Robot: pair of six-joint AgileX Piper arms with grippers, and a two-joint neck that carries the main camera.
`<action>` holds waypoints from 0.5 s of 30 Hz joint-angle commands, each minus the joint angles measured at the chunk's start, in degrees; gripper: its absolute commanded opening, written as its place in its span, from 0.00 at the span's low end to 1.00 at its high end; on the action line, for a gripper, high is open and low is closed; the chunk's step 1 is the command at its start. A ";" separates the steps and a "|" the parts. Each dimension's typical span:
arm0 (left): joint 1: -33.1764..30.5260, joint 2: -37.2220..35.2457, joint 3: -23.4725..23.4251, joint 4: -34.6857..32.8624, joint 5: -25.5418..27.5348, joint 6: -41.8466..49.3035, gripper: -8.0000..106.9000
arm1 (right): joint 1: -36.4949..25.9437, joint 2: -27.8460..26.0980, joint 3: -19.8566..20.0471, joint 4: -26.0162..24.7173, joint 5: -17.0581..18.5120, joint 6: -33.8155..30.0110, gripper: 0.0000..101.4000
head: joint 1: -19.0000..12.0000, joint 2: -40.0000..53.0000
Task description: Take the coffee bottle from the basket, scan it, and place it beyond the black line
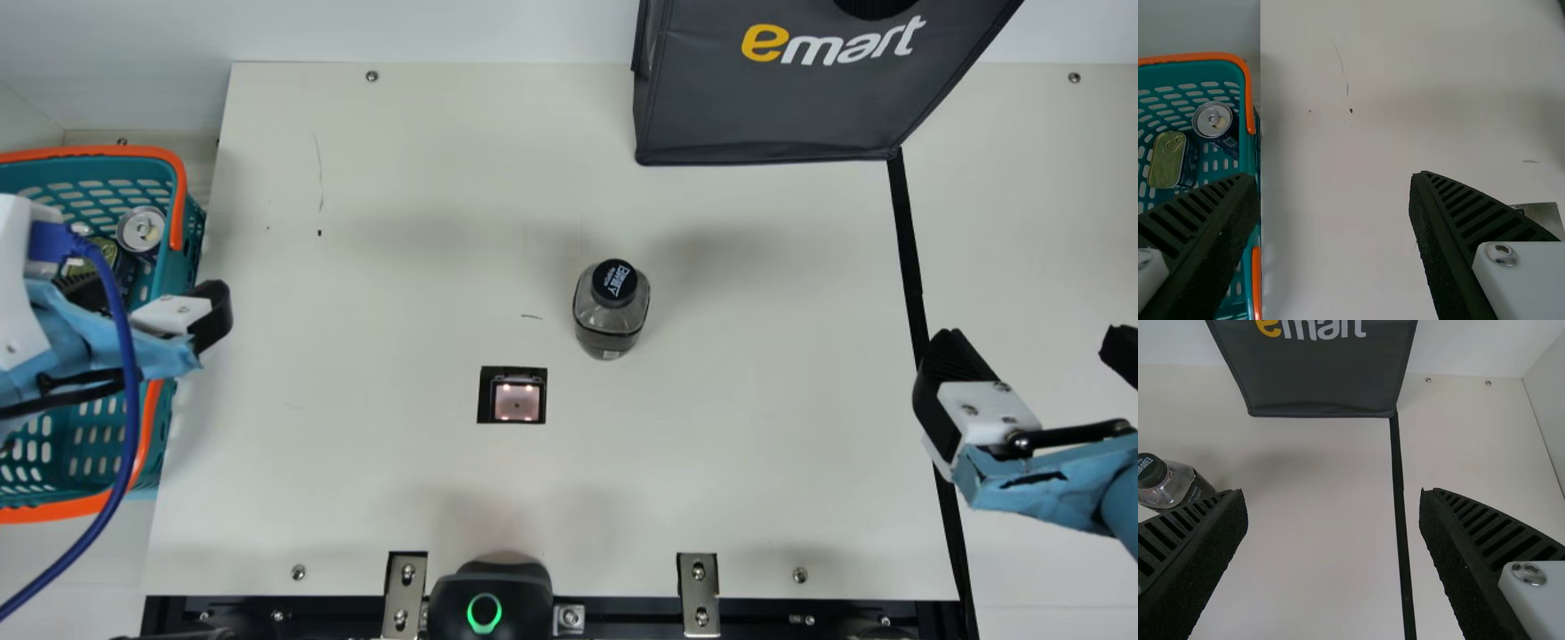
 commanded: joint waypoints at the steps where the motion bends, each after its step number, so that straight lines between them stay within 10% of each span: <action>1: 0.00 0.00 0.00 0.00 0.00 0.00 0.85 | 0.00 0.00 0.00 0.00 0.00 0.00 0.90 | -1.48 0.09; 15: 0.00 0.00 0.00 0.00 0.00 0.00 0.85 | 0.00 0.00 0.00 0.00 0.00 0.00 0.90 | -1.48 0.09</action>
